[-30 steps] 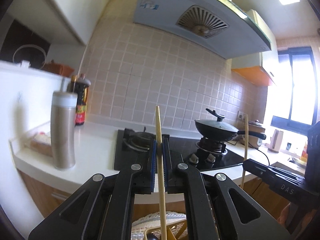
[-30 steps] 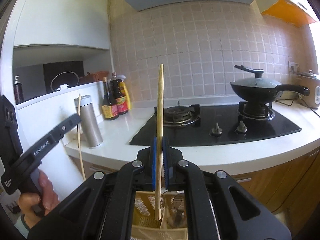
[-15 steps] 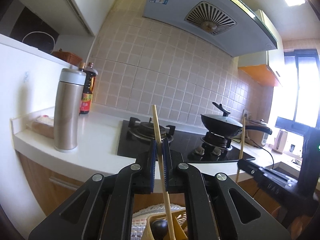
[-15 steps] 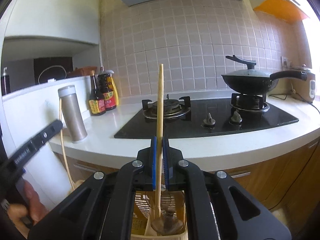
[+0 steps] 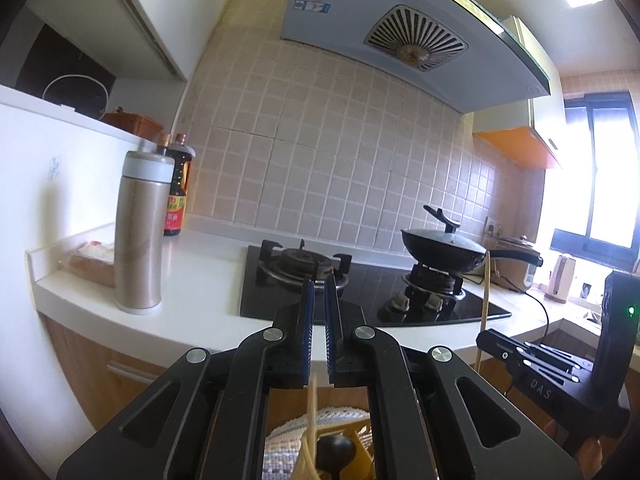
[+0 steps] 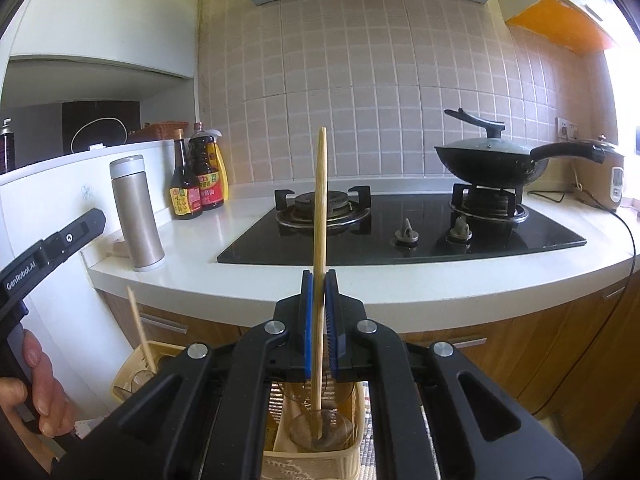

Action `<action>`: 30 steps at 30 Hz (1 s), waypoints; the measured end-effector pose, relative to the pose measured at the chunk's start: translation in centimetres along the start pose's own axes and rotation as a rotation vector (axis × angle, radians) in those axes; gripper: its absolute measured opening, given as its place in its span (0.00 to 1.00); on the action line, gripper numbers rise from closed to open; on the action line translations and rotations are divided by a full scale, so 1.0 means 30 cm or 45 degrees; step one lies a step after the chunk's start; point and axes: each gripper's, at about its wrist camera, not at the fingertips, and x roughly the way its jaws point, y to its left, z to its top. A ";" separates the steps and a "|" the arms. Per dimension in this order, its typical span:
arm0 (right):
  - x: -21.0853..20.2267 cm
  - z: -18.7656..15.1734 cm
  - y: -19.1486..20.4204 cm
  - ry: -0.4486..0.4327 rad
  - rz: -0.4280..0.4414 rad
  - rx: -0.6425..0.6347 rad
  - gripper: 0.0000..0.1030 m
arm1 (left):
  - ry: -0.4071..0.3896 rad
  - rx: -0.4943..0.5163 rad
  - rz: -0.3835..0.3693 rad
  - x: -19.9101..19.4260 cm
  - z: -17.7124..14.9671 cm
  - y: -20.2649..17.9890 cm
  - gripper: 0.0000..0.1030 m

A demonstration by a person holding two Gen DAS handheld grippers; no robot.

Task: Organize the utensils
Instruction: 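Open both tools to release the chopsticks and return to the table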

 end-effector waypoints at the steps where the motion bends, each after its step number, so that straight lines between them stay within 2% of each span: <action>1: -0.001 -0.003 0.000 0.008 0.006 0.002 0.04 | 0.007 -0.001 -0.005 -0.003 -0.007 0.003 0.03; 4: -0.024 -0.006 -0.002 0.024 0.030 0.012 0.05 | 0.033 0.002 -0.026 -0.015 -0.016 0.009 0.06; 5: -0.035 -0.005 -0.003 0.030 0.040 0.017 0.05 | 0.044 -0.001 -0.032 -0.021 -0.017 0.012 0.10; 7: -0.058 -0.003 -0.008 0.035 0.055 0.030 0.06 | 0.055 -0.021 -0.035 -0.044 -0.015 0.023 0.30; 10: -0.110 0.002 -0.021 0.066 0.085 0.052 0.10 | 0.054 -0.033 -0.041 -0.093 -0.004 0.031 0.42; 13: -0.170 0.005 -0.027 0.079 0.104 0.072 0.11 | 0.053 -0.022 -0.039 -0.154 0.011 0.028 0.46; 16: -0.232 0.010 -0.027 0.090 0.123 0.091 0.28 | 0.076 -0.033 -0.075 -0.224 0.026 0.024 0.52; 17: -0.269 0.010 -0.021 0.092 0.126 0.088 0.44 | 0.084 -0.032 -0.079 -0.240 0.030 0.020 0.53; 18: -0.291 0.008 -0.017 0.088 0.121 0.084 0.55 | 0.096 -0.026 -0.081 -0.270 0.033 0.012 0.54; 22: -0.395 -0.006 0.018 0.110 0.103 0.054 0.55 | 0.170 -0.001 -0.100 -0.349 0.032 -0.020 0.61; 27: -0.456 -0.065 0.063 0.294 0.072 0.006 0.55 | 0.335 0.055 -0.100 -0.400 -0.010 -0.066 0.62; 30: -0.455 -0.120 0.078 0.434 0.044 -0.008 0.55 | 0.487 0.117 -0.075 -0.402 -0.086 -0.091 0.62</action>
